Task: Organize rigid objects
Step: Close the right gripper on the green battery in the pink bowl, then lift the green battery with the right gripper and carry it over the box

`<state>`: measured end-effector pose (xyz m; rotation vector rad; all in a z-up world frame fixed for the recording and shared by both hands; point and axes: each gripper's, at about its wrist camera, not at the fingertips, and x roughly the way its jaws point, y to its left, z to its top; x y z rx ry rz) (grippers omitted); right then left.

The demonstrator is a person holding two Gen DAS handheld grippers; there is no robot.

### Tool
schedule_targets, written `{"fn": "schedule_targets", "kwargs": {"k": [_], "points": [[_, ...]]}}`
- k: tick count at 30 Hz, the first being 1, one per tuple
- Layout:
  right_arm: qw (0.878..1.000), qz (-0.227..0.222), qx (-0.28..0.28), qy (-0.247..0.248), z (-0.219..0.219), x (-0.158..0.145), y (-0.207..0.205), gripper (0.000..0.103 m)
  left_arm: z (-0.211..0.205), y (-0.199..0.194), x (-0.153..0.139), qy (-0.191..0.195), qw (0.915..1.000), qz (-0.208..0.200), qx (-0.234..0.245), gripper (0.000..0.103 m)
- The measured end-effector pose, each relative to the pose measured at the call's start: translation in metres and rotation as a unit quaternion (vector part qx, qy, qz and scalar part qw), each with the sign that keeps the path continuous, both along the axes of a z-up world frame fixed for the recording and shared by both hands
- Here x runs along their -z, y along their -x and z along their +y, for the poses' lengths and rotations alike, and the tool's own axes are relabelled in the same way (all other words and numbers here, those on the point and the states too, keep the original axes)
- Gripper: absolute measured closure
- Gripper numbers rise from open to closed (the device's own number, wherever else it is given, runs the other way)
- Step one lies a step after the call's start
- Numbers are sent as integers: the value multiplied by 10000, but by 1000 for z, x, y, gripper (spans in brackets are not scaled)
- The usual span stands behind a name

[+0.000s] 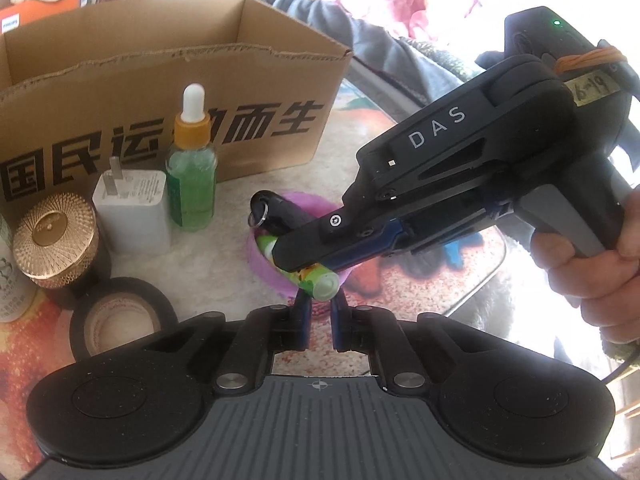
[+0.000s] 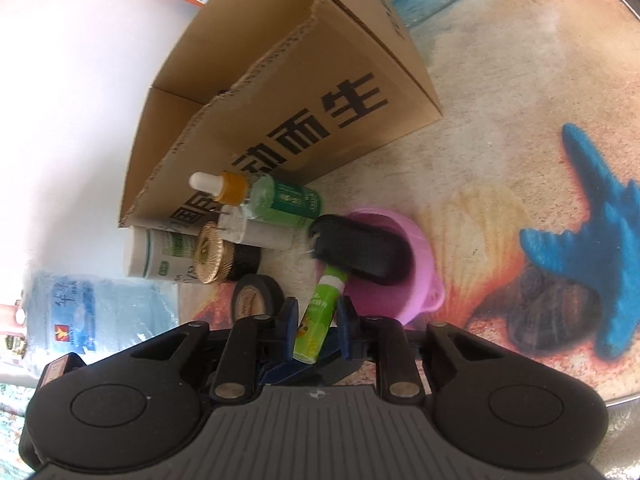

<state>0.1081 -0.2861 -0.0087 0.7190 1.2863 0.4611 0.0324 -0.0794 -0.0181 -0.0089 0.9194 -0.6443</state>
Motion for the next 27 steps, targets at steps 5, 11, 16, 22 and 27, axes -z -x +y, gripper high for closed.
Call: {"fn": "schedule_targets", "kwargs": {"k": [5,11,16,22,27], "points": [[9998,-56,50,-169,-4,1,5,83,-3,4,-4,-74,9999,-121,31,94],[9988,-294,-6,-402,-3,-12,13,86,-3,10,-17,-57,9993,-357,68,94],[9969,-626,-93,-475,3,-30,14,86,0,13,-29,-47,9980,-625,64,94],[9948,-796,-142,-618,8,-42,9,86,6,7,-38,-59,9969,-782,-108,94],[9886,-1282,-348,-704,22,-76,-4,86,14,1,-65,-8,9933,-1129,-250,94]]}}
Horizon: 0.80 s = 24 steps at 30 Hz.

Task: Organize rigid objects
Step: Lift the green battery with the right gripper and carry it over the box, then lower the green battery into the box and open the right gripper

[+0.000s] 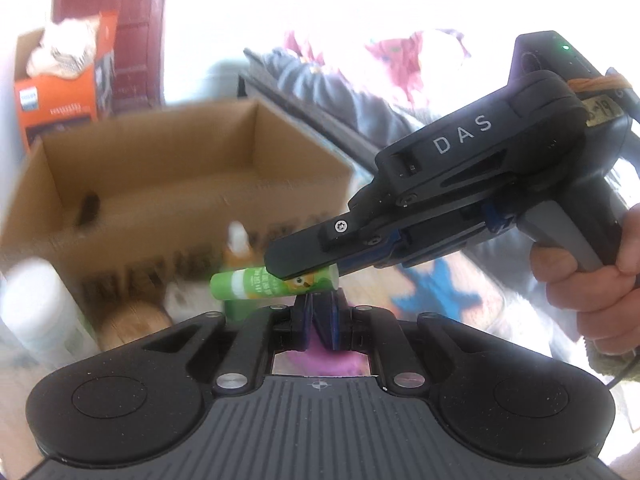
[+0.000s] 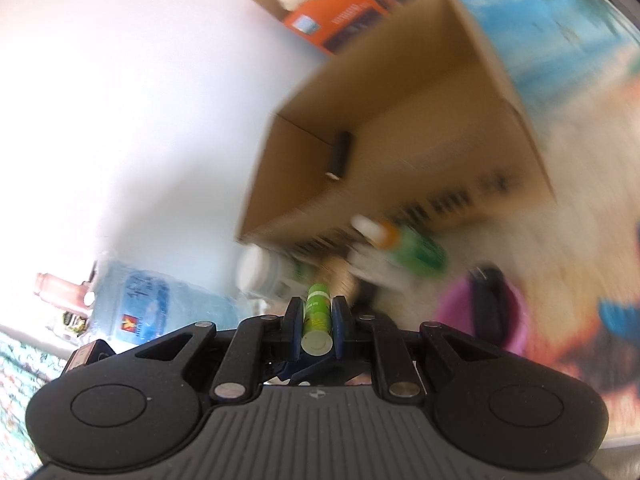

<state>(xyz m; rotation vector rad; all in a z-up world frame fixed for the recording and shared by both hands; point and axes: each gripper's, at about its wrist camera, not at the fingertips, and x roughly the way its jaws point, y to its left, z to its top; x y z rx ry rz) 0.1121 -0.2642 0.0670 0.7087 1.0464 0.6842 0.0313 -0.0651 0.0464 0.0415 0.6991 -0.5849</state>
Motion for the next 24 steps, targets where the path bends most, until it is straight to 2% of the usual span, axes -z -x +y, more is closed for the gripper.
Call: {"fn": "schedule_targets", "kwargs": {"k": [5,9,13,18,21,24], "points": [[9988,-455,-156,-49,21,-34,-38,86,17,-35,-30,109,9995,-139,-266,94],[9988,-438,-207,-72,41,-41,-88,86,33,-78,-40,171,9984,13,-534,94],[9995,35,-288,-144,65,-24,-146,86,44,-121,-31,31,9960,314,-834,94],[9971,661,-371,-37,98,16,-199,86,63,-155,-4,-468,9874,700,-1337,93],[9945,964,-404,92,117,41,-218,86,78,-152,-1,-497,9847,790,-1471,93],[9912,1204,-490,231,134,61,-229,86,85,-142,-8,-635,9838,597,-1567,92]]}}
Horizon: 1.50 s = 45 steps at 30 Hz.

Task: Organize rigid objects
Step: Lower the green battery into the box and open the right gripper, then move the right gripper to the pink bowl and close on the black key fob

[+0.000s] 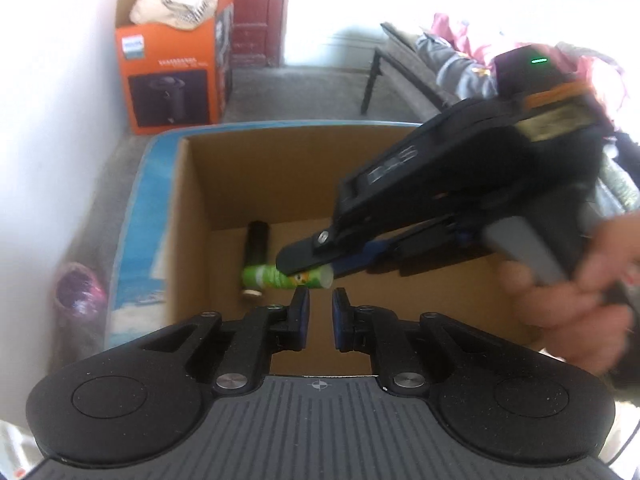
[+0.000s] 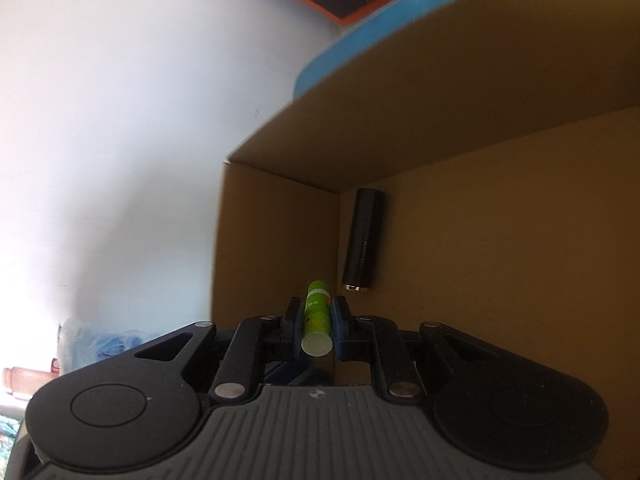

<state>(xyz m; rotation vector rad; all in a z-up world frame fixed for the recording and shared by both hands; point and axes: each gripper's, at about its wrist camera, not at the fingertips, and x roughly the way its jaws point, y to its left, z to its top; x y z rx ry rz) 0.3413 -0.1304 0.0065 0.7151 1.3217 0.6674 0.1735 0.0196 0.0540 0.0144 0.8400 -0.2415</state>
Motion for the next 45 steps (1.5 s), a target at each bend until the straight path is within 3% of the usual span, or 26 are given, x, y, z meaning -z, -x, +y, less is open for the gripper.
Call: {"fn": "schedule_targets", "kwargs": {"k": [5,9,13,19,23,27,31,37,40,45], "points": [[9987,340,-267,280,28,20,-4,84,9,19,-9,-72,9995,-303,-63,89],[9975,344,-365,492,37,20,-3,84,11,31,-16,27,9990,-440,-83,86],[9986,217,-262,417,31,10,2,84,13,46,-23,239,9979,-583,-119,74],[9995,-324,-30,16,-9,-28,31,84,19,72,-34,598,9938,-923,-162,60],[9956,-897,154,-221,-46,-69,67,83,15,88,-40,741,9896,-1227,-90,45],[9876,-1495,422,-212,-94,-96,121,83,8,108,-41,961,9853,-1403,190,38],[9802,-1839,740,41,-134,-103,172,83,-14,122,-34,1053,9832,-1373,587,38],[9765,-1722,1173,555,-168,-59,227,83,-71,124,1,1152,9807,-773,1377,38],[9695,-1740,1392,1016,-169,-32,235,83,-103,122,24,905,9813,-624,1581,38],[9642,-1832,1576,1093,-179,-6,242,83,-134,111,56,647,9833,-198,1692,49]]}}
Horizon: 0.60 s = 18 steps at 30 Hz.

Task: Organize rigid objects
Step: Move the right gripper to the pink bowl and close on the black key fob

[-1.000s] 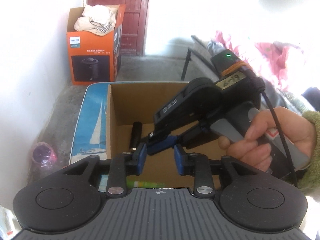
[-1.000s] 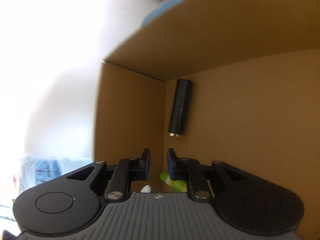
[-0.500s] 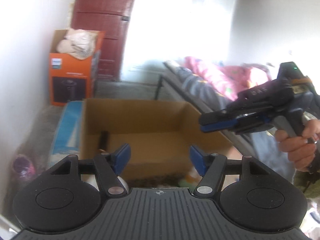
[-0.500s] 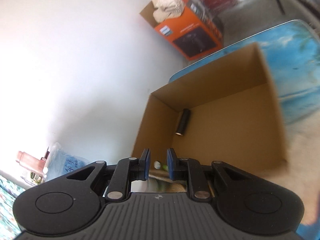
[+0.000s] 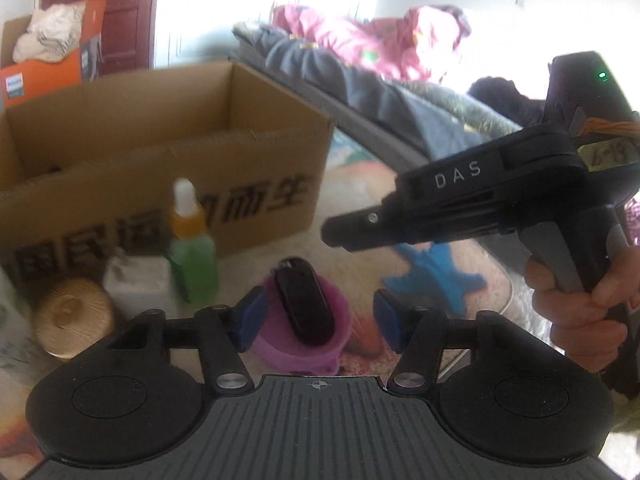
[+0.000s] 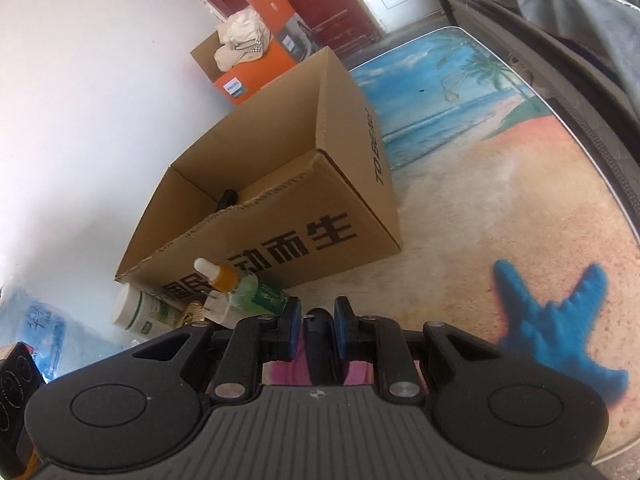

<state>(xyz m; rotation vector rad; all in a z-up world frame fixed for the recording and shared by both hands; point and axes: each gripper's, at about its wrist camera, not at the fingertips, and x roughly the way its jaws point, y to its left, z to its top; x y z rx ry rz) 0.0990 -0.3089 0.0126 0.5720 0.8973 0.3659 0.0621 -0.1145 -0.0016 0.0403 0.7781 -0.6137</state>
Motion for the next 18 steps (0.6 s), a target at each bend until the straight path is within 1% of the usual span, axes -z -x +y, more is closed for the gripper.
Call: {"fn": "schedule_targets", "kwargs": {"k": [5,8,11,17,18], "points": [[9995,132,-145,-250,2,13,-6,83,-9,-14,14,-183,9992,307,-203,59],[9993,158,-158,-310,3,19,-14,83,-3,-14,16,-106,9987,419,-251,62],[9984,221,-201,-483,3,26,-21,83,-3,-17,20,-179,9983,495,-258,66],[9978,84,-309,-581,3,23,-20,83,-5,-23,24,-122,9984,524,-187,66],[9972,63,-354,-660,3,22,-19,83,-5,-24,24,-122,9985,509,-171,66]]}}
